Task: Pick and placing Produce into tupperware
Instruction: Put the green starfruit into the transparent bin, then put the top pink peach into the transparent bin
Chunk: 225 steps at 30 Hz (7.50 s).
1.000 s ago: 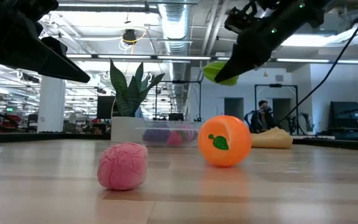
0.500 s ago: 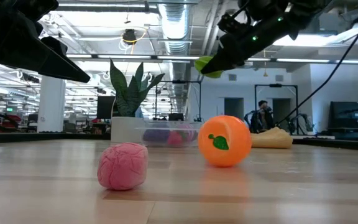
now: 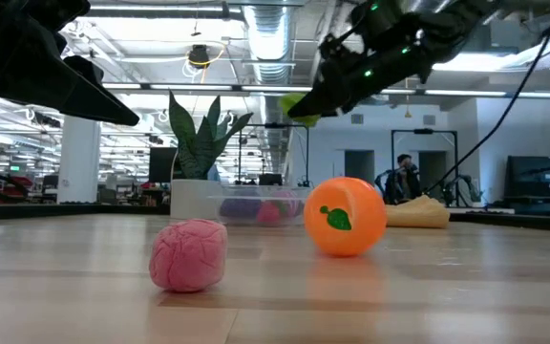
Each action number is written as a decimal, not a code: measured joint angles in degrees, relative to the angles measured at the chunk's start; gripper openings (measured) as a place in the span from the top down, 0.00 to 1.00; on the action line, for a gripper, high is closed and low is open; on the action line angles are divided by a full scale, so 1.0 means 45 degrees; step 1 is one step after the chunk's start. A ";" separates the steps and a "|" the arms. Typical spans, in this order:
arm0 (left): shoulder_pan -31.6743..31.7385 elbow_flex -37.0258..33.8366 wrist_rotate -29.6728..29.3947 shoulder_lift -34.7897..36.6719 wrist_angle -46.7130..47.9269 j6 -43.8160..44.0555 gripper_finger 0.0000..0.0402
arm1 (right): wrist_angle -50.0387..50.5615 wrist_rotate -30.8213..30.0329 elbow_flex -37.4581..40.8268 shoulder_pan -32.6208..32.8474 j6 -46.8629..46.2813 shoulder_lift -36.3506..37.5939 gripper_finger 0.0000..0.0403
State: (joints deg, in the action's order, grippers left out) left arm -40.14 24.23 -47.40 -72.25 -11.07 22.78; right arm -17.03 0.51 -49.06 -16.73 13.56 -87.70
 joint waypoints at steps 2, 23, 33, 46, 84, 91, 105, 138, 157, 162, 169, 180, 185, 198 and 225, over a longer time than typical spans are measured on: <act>0.0000 0.0000 0.0000 0.0000 0.0005 0.0007 0.31 | -0.0002 0.0024 -0.0430 -0.0061 0.0000 -0.0660 0.37; 0.0000 0.0000 0.0039 0.0000 0.0271 0.0254 0.31 | 0.0714 0.1969 -0.3730 -0.1060 -0.0731 -0.4536 0.37; 0.0000 0.0000 0.0044 0.0000 0.0296 0.0376 0.31 | 0.1029 0.2557 -0.3719 -0.1504 -0.1310 -0.4536 0.37; 0.0000 0.0000 0.0046 0.0000 0.0286 0.0376 0.31 | 0.1192 0.3075 -0.3710 -0.1362 -0.1680 -0.4536 0.37; -0.0005 0.0000 0.0068 0.0000 0.0296 0.0411 0.31 | 0.1009 0.2866 -0.3701 -0.0884 -0.2045 -0.5347 0.37; -0.0004 0.0000 0.0063 0.0000 0.0296 0.0414 0.31 | 0.1009 0.2866 -0.3701 -0.0884 -0.2035 -0.5347 0.37; -0.0005 0.0000 0.0058 0.0000 0.0302 0.0415 0.31 | 0.1014 0.2866 -0.3701 -0.0884 -0.2029 -0.5347 0.37; -0.0001 0.0000 0.0053 0.0000 0.0306 0.0415 0.31 | 0.1349 0.3308 -0.3701 -0.0865 -0.2054 -0.5347 0.16; -0.0005 0.0000 0.0053 0.0000 0.0413 0.0415 0.31 | 0.3826 0.3441 -0.3696 0.0164 -0.1573 -0.4250 0.12; 0.0000 0.0000 0.0053 0.0000 0.0403 0.0417 0.31 | 0.5246 0.3400 -0.3696 0.0552 -0.1574 -0.3504 0.12; -0.0005 0.0000 0.0058 0.0000 0.0313 0.0469 0.31 | 0.7581 0.3367 -0.3701 0.1427 -0.1768 -0.2574 0.13; -0.0005 0.0000 0.0139 0.0000 0.0291 0.0689 0.31 | 1.0045 0.1271 -0.3539 0.3149 -0.2466 -0.1649 0.15; 0.0000 0.0000 0.0195 0.0001 0.0301 0.0702 0.31 | 0.9927 0.0563 -0.2928 0.3736 -0.3005 -0.1266 0.17; -0.0004 -0.0005 0.0218 0.0000 0.0315 0.0681 0.31 | 0.5865 -0.1762 0.0817 0.5803 -0.5380 0.0387 0.19; 0.0000 -0.0005 0.0194 0.0000 0.0384 0.0561 0.31 | -0.1381 -0.4797 0.4527 0.8237 -0.7689 0.0475 0.19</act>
State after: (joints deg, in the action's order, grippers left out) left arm -40.14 24.21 -46.52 -72.25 -9.34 25.30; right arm -23.24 -21.07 -28.69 20.34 -21.04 -85.56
